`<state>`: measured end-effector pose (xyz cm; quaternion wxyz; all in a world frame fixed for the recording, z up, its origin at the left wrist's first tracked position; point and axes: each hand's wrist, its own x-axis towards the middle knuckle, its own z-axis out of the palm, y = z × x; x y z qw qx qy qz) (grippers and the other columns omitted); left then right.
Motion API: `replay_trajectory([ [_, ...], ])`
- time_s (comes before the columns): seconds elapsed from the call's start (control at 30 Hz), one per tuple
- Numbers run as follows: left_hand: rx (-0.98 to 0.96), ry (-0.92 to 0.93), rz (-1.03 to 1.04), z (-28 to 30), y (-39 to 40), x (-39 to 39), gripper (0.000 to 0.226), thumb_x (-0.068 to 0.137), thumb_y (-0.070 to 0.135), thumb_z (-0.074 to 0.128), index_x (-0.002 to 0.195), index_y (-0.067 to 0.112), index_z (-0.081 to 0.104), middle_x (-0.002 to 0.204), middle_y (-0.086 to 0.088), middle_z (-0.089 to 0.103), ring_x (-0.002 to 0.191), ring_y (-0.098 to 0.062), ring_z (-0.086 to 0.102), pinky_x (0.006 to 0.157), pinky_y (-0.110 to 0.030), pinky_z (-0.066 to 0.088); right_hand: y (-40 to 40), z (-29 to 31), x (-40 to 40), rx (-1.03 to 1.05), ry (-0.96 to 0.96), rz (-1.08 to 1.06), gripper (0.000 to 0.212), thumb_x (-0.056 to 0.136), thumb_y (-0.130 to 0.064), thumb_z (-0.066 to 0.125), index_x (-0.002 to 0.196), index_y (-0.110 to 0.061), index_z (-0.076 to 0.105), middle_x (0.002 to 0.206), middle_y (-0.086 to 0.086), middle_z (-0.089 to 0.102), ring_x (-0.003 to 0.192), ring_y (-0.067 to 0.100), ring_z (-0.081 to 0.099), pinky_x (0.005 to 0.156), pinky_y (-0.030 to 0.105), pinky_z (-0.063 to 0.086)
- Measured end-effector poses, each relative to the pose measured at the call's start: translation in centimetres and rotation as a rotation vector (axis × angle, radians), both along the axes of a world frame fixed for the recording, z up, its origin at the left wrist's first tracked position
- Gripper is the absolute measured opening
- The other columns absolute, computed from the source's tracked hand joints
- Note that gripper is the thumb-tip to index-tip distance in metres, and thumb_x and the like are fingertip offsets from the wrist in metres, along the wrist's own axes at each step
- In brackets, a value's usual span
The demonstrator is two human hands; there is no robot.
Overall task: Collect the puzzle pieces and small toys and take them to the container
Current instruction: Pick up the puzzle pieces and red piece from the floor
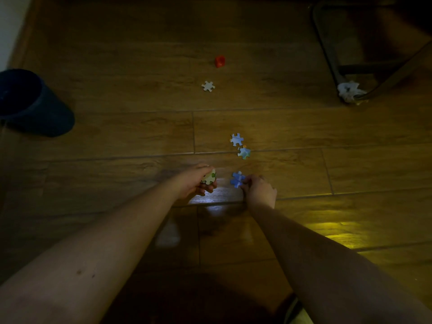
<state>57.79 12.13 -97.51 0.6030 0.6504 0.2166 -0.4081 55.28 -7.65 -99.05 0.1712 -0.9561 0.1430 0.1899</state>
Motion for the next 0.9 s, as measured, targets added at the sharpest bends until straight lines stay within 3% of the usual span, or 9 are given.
replay_trajectory([
  [0.23, 0.021, 0.011, 0.006, 0.1, -0.1, -0.2, 0.032, 0.101, 0.032, 0.04, 0.125, 0.014, 0.052, 0.098, -0.014, 0.067, 0.073, -0.018, 0.062, 0.058, -0.027, 0.047, 0.3, -0.1, -0.1, 0.122, 0.052, -0.001, 0.016, 0.091, -0.036, 0.06, 0.104, -0.027, 0.064, 0.111, -0.003, 0.064, 0.101, 0.018, 0.06, 0.091, 0.039, 0.045],
  [0.33, 0.03, 0.0, 0.002, -0.2, -0.1, -0.2, 0.032, 0.101, 0.032, 0.04, 0.125, 0.014, 0.052, 0.098, -0.014, 0.068, 0.074, -0.018, 0.063, 0.058, -0.026, 0.046, 0.3, -0.1, -0.5, 0.273, 0.061, -0.049, 0.017, 0.087, -0.032, 0.066, 0.1, -0.021, 0.067, 0.098, -0.003, 0.067, 0.086, 0.01, 0.058, 0.075, 0.029, 0.05],
  [0.47, 0.054, 0.002, 0.031, -0.5, -0.4, -0.3, 0.036, 0.102, 0.034, 0.037, 0.125, 0.011, 0.052, 0.097, -0.014, 0.068, 0.072, -0.018, 0.062, 0.056, -0.026, 0.046, 0.2, 0.5, -0.7, 0.41, 0.028, -0.107, 0.016, 0.088, -0.026, 0.067, 0.1, -0.016, 0.068, 0.078, -0.014, 0.055, 0.072, 0.001, 0.05, 0.058, 0.016, 0.039],
  [0.53, 0.061, 0.012, 0.092, -0.2, -0.8, -0.2, 0.04, 0.103, 0.037, 0.033, 0.123, 0.009, 0.052, 0.095, -0.013, 0.065, 0.069, -0.017, 0.06, 0.057, -0.026, 0.044, 0.5, 1.0, -0.5, 0.463, 0.042, -0.141, 0.014, 0.088, -0.027, 0.066, 0.098, -0.017, 0.067, 0.078, -0.015, 0.054, 0.073, 0.0, 0.05, 0.061, 0.016, 0.041],
  [0.7, 0.071, 0.049, 0.201, 0.0, -1.4, -0.1, 0.053, 0.101, 0.049, 0.026, 0.116, 0.008, 0.055, 0.092, -0.013, 0.066, 0.07, -0.018, 0.06, 0.059, -0.025, 0.045, 1.3, 2.4, -0.3, 0.691, 0.087, -0.241, 0.01, 0.088, -0.027, 0.066, 0.093, -0.018, 0.067, 0.086, -0.007, 0.064, 0.083, 0.007, 0.059, 0.079, 0.03, 0.053],
  [0.8, 0.089, 0.048, 0.183, -0.3, -1.6, -0.1, 0.06, 0.098, 0.056, 0.027, 0.121, 0.008, 0.055, 0.099, -0.016, 0.069, 0.081, -0.023, 0.067, 0.063, -0.03, 0.051, 1.9, 3.3, -0.3, 0.828, 0.163, -0.267, 0.01, 0.088, -0.023, 0.066, 0.096, -0.017, 0.067, 0.088, -0.004, 0.066, 0.085, 0.011, 0.062, 0.074, 0.025, 0.052],
  [0.9, 0.025, 0.07, 0.15, 0.1, -2.1, -0.5, 0.061, 0.097, 0.059, 0.026, 0.113, 0.01, 0.059, 0.095, -0.013, 0.07, 0.085, -0.027, 0.068, 0.069, -0.033, 0.05, 2.2, 3.8, -0.4, 0.831, 0.179, -0.208, 0.011, 0.088, -0.023, 0.067, 0.096, -0.016, 0.067, 0.085, -0.005, 0.065, 0.08, 0.009, 0.062, 0.072, 0.026, 0.053],
])
